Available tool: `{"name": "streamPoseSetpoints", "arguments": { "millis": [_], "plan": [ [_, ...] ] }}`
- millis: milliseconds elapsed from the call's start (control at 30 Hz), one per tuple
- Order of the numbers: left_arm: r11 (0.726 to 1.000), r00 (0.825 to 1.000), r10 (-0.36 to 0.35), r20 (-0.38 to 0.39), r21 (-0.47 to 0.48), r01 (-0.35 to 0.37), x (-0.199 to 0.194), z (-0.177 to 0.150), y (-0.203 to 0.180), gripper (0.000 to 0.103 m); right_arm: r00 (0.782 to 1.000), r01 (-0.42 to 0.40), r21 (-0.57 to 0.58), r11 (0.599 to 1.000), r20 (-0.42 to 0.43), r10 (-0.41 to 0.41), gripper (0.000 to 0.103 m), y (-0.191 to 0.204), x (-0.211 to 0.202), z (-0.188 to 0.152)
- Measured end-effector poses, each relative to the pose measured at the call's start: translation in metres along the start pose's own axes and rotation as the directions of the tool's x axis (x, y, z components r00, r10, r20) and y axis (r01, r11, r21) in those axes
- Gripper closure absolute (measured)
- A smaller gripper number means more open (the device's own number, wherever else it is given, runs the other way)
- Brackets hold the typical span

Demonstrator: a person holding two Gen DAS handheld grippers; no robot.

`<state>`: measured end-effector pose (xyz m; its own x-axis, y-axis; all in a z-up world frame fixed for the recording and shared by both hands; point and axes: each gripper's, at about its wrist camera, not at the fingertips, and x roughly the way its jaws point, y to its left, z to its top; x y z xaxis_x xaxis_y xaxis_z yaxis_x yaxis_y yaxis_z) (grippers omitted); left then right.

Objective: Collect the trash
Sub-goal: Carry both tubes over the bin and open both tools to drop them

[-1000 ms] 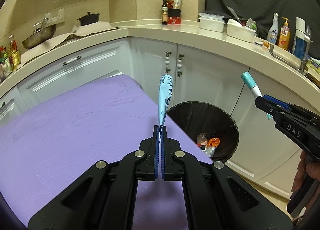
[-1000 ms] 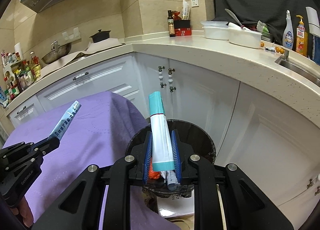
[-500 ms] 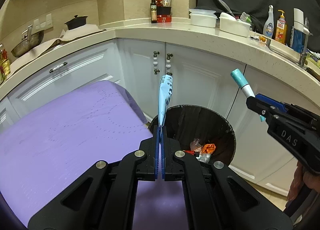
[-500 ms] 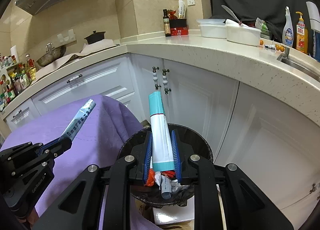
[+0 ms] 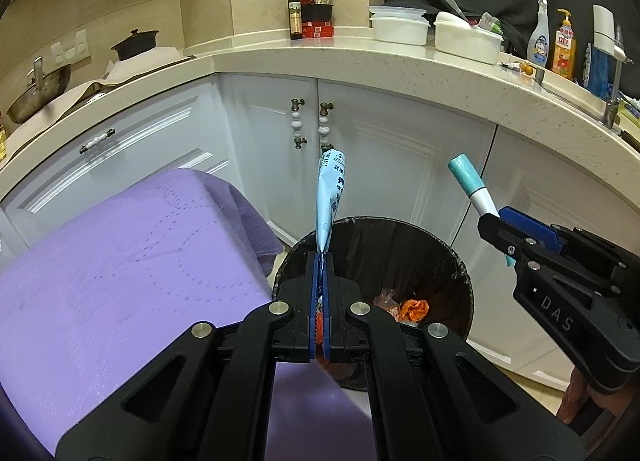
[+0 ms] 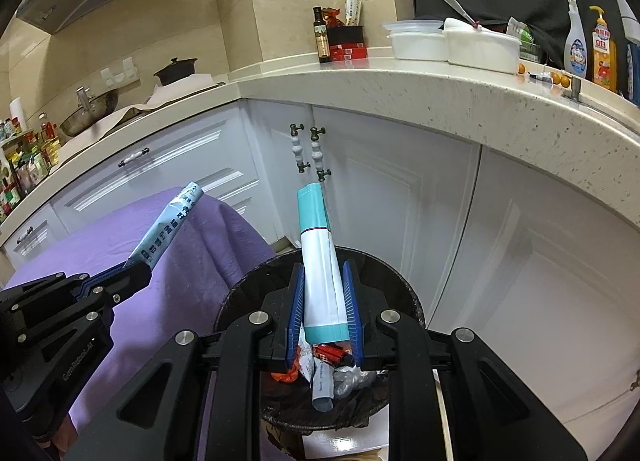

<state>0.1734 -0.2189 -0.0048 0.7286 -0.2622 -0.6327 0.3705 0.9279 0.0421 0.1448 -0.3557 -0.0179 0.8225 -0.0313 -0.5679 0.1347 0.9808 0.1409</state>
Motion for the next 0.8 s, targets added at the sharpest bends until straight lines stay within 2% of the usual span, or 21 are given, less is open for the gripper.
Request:
{"name": "streamPoseSetpoints", "arguments": {
  "millis": [367, 433, 467, 567, 800],
  "plan": [
    [1.0, 0.999, -0.005, -0.034, 0.01, 0.006, 0.027, 0.008, -0.009, 0.101, 0.999, 0.022, 0.029, 0.999, -0.024, -0.022, 0.081, -0.012, 0.031, -0.001],
    [1.0, 0.999, -0.004, -0.043, 0.013, 0.005, 0.032, 0.009, -0.01, 0.099, 0.999, 0.021, 0.037, 0.999, -0.034, -0.02, 0.07, -0.015, 0.037, -0.001],
    [1.0, 0.998, -0.01, -0.06, 0.012, 0.01, 0.036, 0.009, -0.01, 0.093, 0.999, 0.026, 0.044, 0.999, -0.036, -0.025, 0.066, -0.016, 0.04, -0.002],
    [1.0, 0.998, -0.01, -0.055, -0.014, 0.01, 0.034, 0.009, -0.006, 0.062, 0.999, 0.036, 0.055, 0.998, -0.026, -0.034, 0.061, -0.017, 0.038, -0.003],
    [1.0, 1.0, 0.002, -0.003, -0.013, -0.002, 0.015, 0.01, -0.001, 0.051, 0.998, 0.057, 0.048, 0.997, 0.017, -0.058, 0.044, -0.008, 0.013, -0.004]
  ]
}}
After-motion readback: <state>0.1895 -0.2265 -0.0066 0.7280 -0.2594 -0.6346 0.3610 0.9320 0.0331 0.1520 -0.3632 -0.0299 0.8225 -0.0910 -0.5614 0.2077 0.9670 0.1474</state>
